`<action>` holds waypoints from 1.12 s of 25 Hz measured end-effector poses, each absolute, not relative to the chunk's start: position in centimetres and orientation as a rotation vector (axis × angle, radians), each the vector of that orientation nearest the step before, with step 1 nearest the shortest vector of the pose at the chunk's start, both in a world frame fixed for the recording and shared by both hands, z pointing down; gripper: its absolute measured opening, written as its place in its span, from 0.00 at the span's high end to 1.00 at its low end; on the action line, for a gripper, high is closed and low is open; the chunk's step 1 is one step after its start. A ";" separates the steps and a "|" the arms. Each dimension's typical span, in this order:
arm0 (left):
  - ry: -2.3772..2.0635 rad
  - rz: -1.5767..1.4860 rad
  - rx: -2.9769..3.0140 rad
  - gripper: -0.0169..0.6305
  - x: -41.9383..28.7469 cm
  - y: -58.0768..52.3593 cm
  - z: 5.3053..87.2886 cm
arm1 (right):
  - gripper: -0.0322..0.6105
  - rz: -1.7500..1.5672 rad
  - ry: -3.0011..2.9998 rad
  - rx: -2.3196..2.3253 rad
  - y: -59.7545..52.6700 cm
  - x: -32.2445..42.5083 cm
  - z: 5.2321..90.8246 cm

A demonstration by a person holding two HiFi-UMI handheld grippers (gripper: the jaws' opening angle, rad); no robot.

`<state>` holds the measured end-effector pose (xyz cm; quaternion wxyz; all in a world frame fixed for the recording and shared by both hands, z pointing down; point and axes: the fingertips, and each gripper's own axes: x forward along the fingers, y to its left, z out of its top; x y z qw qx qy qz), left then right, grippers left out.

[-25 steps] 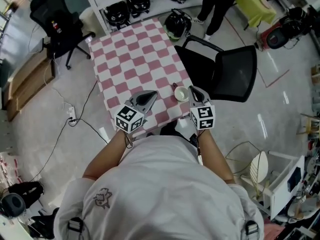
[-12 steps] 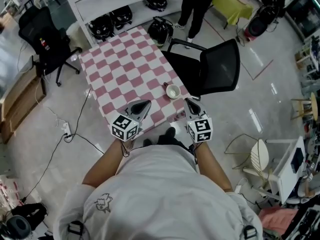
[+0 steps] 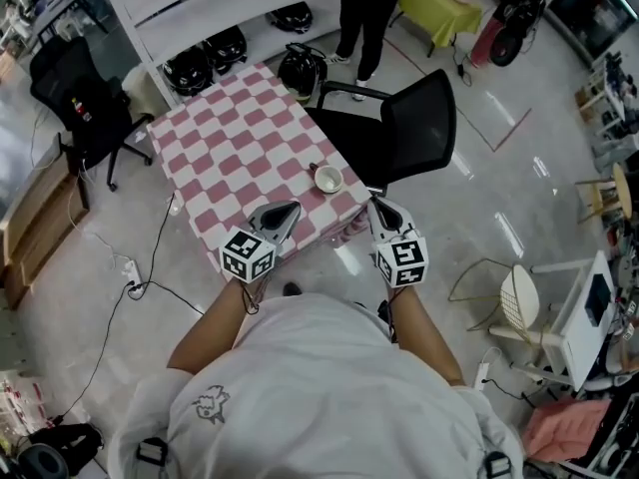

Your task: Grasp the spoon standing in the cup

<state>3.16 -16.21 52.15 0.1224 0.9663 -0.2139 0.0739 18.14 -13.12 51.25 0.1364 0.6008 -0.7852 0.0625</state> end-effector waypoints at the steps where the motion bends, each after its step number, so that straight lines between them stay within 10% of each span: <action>1: -0.619 0.217 2.824 0.95 4.1 -14.9 52.2 | 0.90 0.175 -2.274 1.747 -11.7 19.0 51.2; 28: -0.590 0.382 2.858 0.95 8.7 4.3 51.7 | 0.90 0.276 -2.418 1.700 5.8 21.1 52.5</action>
